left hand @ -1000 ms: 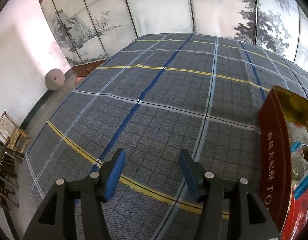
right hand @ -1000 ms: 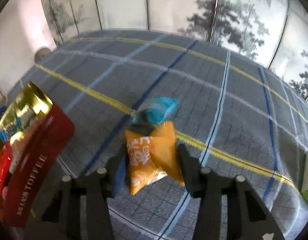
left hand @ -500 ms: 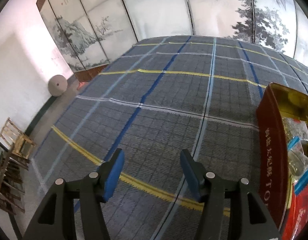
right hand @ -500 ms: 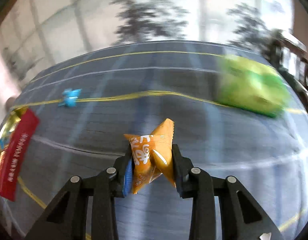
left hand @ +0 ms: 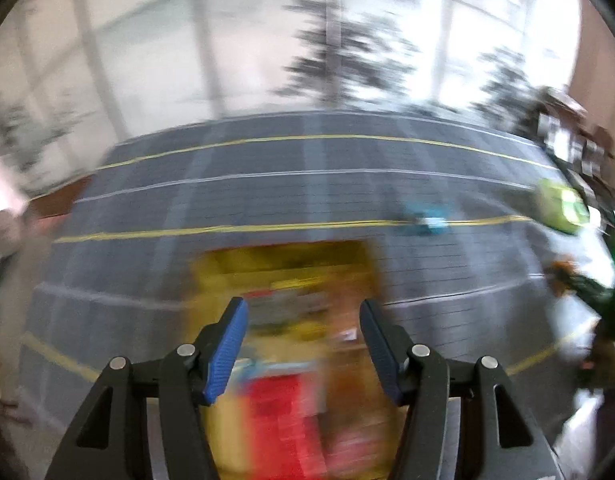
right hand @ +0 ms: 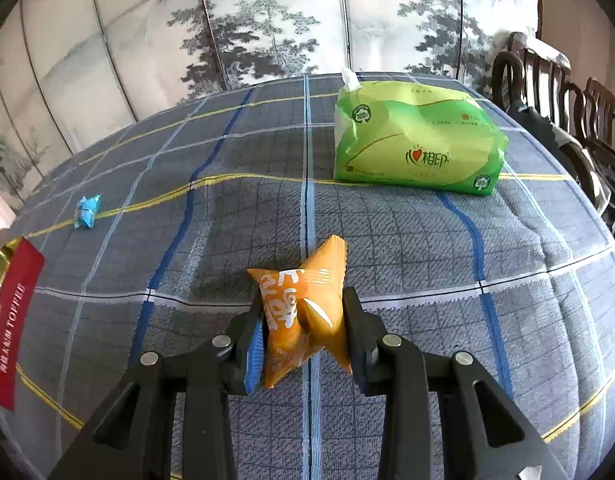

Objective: Organize snacks
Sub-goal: 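Grasp the small blue-wrapped candy with the left tool while the right tool holds the orange candy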

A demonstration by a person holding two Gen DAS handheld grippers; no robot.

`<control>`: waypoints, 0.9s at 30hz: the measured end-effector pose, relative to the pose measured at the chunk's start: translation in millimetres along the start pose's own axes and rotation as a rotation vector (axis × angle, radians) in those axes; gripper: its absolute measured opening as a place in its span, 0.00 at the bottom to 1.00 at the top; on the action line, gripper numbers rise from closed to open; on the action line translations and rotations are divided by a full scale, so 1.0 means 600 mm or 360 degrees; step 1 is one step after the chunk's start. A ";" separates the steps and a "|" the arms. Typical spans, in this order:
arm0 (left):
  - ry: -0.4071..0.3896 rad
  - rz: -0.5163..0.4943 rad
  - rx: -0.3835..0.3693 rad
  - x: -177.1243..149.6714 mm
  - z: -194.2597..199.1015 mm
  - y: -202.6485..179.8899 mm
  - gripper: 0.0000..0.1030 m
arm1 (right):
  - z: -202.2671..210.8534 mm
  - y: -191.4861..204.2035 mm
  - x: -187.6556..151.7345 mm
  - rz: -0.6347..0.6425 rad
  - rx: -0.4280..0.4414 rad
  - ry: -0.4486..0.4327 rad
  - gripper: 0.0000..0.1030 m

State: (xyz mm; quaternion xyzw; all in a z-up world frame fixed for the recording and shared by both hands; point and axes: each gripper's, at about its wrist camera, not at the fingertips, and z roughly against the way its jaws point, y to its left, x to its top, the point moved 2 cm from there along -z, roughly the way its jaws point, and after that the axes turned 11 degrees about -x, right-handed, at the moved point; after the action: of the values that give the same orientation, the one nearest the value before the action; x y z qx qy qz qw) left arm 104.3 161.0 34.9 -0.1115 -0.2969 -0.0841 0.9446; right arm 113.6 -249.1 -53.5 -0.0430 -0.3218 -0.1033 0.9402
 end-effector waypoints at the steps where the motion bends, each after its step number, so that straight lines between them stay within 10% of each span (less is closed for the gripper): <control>1: 0.0032 -0.0020 -0.0065 0.015 -0.019 -0.025 0.58 | -0.001 -0.002 0.001 -0.0009 0.0011 0.0001 0.31; 14: 0.0357 -0.0024 -0.0189 0.155 -0.291 -0.139 0.58 | -0.002 -0.019 0.001 -0.0089 0.0127 0.0005 0.33; 27: 0.0431 -0.0008 -0.0097 0.150 -0.384 -0.137 0.58 | -0.002 -0.019 0.001 -0.0093 0.0184 0.0009 0.34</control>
State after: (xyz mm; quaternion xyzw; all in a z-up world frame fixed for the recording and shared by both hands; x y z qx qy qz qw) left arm 283.6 13.7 -83.6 -0.1272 -0.1643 -0.1096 0.9720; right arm 112.5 -260.4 -54.0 0.0212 -0.3257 -0.1120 0.9386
